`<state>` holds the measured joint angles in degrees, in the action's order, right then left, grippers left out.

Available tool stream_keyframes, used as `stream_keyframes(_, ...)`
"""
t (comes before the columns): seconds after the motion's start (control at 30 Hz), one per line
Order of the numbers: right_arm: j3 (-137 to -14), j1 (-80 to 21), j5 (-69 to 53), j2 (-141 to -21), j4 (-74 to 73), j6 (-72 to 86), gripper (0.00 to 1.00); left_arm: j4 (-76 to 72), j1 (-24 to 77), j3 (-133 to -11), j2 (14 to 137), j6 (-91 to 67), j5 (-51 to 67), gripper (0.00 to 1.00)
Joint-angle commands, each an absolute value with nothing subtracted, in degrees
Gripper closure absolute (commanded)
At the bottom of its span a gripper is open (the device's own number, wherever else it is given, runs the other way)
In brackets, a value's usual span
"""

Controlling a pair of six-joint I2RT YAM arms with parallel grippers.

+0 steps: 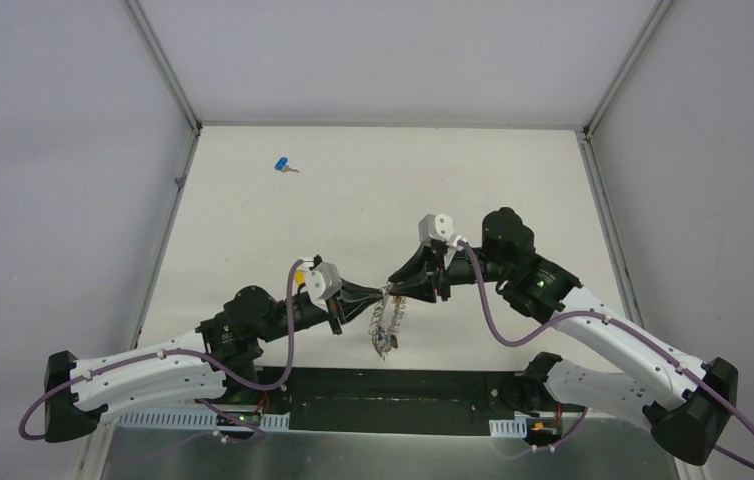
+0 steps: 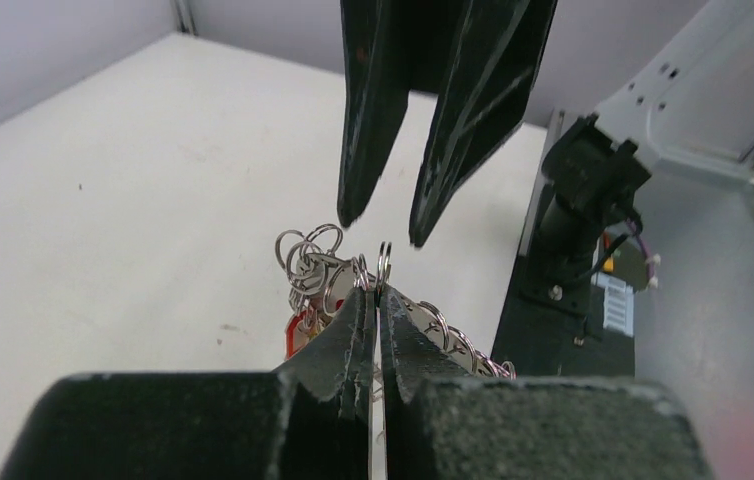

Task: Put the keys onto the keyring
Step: Adjust the keyring.

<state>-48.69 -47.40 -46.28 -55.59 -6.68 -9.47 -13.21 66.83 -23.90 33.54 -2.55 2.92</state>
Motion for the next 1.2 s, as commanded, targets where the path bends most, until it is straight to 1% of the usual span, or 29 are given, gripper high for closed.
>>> stream_keyframes(0.0, -46.9, -47.3, -43.5, -52.6, -1.9, -6.3, 0.71, -30.5, 67.3, -24.3, 32.7, -4.4, 2.9, 1.0)
stream_keyframes(0.13, -45.4, -47.3, -38.3, -50.1, -1.1, -5.4, 0.69, -31.9, 67.3, -23.6, 31.9, -3.7, 4.5, 1.0)
stream_keyframes(0.2, -44.6, -47.3, -38.2, -49.2, -0.3, -5.2, 0.69, -31.8, 67.3, -23.6, 31.6, -3.8, 4.9, 1.0)
stream_keyframes(0.5, -43.0, -47.3, -44.7, -49.3, 8.5, -1.7, 0.7, -33.3, 67.3, -23.2, 31.4, -4.0, 4.7, 1.0)
stream_keyframes(0.7, -42.5, -47.4, -46.6, -48.6, 11.0, -1.0, 0.67, -32.6, 67.3, -23.3, 31.4, -4.1, 4.2, 1.0)
stream_keyframes(0.8, -42.2, -47.4, -49.0, -48.9, 12.9, -0.2, 0.7, -32.8, 67.3, -23.2, 31.5, -4.3, 4.1, 1.0)
stream_keyframes(0.9, -42.1, -47.4, -50.5, -49.3, 14.0, -0.2, 0.81, -32.8, 67.3, -23.0, 31.4, -4.3, 3.7, 1.0)
stream_keyframes(0.93, -42.1, -47.4, -50.5, -49.5, 14.1, -0.2, 0.82, -32.8, 67.3, -22.9, 31.3, -4.4, 3.6, 1.0)
stream_keyframes(1.0, -41.9, -47.4, -50.3, -49.7, 14.1, 0.5, 0.83, -33.2, 67.3, -22.7, 31.2, -4.4, 3.6, 1.0)
stream_keyframes(1.07, -41.8, -47.4, -49.7, -50.0, 14.1, 1.3, 0.81, -33.4, 67.3, -22.7, 31.1, -4.5, 3.6, 1.0)
stream_keyframes(1.17, -41.8, -47.4, -49.1, -50.5, 14.3, 1.3, 0.71, -33.5, 67.3, -22.6, 31.1, -4.6, 3.7, 1.0)
